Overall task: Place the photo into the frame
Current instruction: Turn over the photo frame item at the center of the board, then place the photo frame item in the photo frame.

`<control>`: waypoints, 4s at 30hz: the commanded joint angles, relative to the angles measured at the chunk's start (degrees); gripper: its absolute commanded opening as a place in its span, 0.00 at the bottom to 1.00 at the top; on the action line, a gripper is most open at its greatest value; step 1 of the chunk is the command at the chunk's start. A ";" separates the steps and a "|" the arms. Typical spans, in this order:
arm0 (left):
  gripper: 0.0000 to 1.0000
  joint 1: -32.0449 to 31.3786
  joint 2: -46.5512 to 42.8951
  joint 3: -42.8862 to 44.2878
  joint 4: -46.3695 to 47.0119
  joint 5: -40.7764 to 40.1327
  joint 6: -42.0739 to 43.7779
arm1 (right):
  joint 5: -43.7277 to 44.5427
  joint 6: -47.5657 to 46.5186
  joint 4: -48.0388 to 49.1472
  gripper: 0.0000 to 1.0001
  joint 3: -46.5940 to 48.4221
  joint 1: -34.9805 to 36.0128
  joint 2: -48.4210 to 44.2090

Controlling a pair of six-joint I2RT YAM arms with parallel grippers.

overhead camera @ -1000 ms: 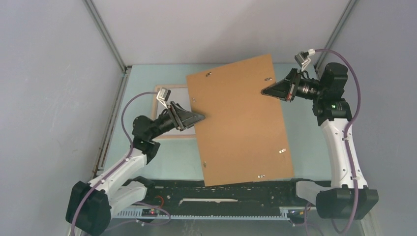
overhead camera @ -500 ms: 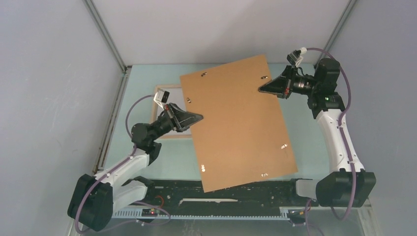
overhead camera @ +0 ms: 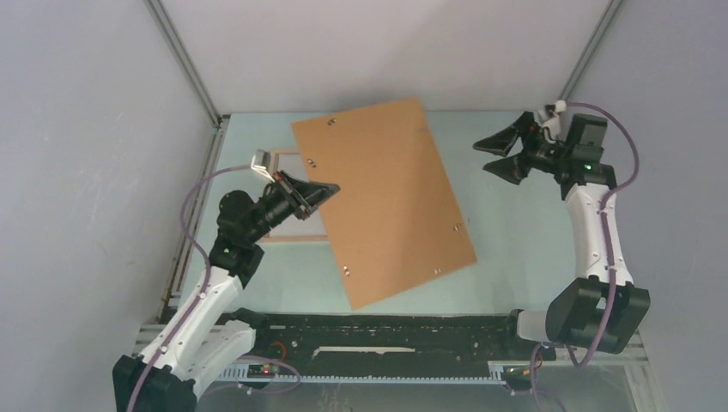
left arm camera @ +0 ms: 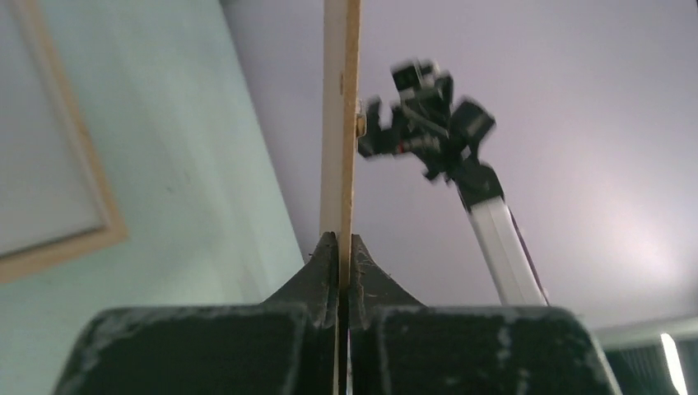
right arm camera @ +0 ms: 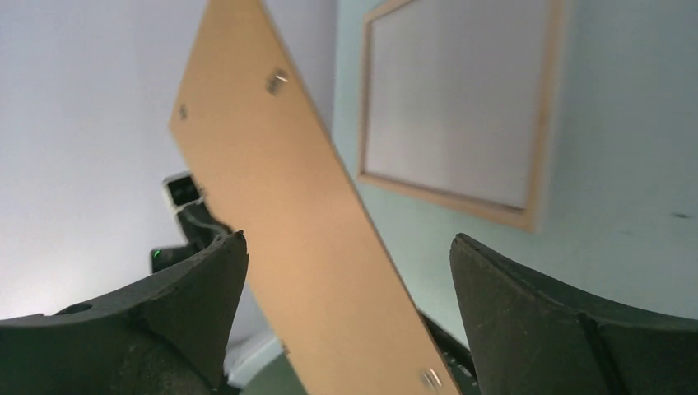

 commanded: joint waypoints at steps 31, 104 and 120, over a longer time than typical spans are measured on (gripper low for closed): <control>0.00 -5.14 13.02 -8.32 -0.41 -70.43 -30.99 | 20.52 -11.40 -6.76 0.96 -12.63 15.05 -5.57; 0.95 -21.22 29.10 -3.27 -5.54 -80.25 -39.52 | 17.09 -12.58 -4.10 0.95 -18.46 13.70 -8.30; 1.00 -13.97 26.60 2.08 -25.77 -59.21 -46.81 | 18.99 -10.45 -1.47 0.94 -18.46 17.08 -5.58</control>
